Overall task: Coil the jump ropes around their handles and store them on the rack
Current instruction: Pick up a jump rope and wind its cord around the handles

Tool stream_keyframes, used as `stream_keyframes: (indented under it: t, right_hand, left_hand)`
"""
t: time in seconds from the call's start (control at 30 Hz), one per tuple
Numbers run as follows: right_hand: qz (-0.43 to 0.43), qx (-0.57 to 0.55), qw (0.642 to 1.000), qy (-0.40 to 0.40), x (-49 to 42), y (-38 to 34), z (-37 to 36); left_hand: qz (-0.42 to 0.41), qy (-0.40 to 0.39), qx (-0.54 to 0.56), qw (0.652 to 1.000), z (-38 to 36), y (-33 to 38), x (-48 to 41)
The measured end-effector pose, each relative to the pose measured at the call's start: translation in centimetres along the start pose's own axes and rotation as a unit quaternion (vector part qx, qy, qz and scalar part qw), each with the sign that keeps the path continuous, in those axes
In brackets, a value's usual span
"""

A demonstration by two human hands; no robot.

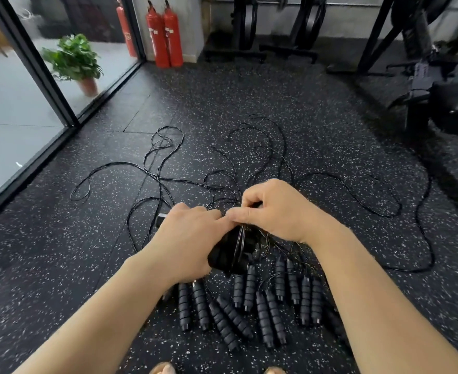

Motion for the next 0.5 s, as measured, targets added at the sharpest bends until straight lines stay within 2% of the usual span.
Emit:
stream_keyframes:
  t: [0.1,0.17,0.23,0.37,0.43,0.5]
  right_hand:
    - [0.012,-0.094,0.995,0.010,-0.7,0.7,-0.1]
    - [0.007,-0.143,0.989,0.022,-1.0,0.9,0.1]
    - [-0.015,-0.206,0.978,0.010,-1.3,1.5,-0.2]
    - [-0.090,-0.348,0.932,-0.052,-1.8,2.4,-2.4]
    - [-0.118,-0.432,0.892,-0.056,-2.1,2.4,-3.5]
    - [-0.153,-0.495,0.855,-0.020,-2.2,2.4,-4.2]
  left_hand:
    - [-0.074,0.078,0.058,0.992,1.0,1.3,0.3]
    - [-0.078,0.097,0.088,0.988,1.3,1.5,0.4]
    - [-0.051,0.103,0.129,0.985,1.6,1.4,0.4]
    - [0.023,0.135,0.196,0.971,2.4,0.6,0.4]
    - [0.075,0.128,0.228,0.962,2.2,0.1,0.3]
    - [0.124,0.130,0.252,0.951,1.9,-0.5,0.2]
Point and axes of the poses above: each hand's wrist, its own x-axis away from the middle knuckle, its own z-axis out of the back of the hand, y = z × x, the point moved 6 cm from there along -x, towards the middle knuckle, and after that the axes turned 9 degrees about -z, right-handed, at the moved point
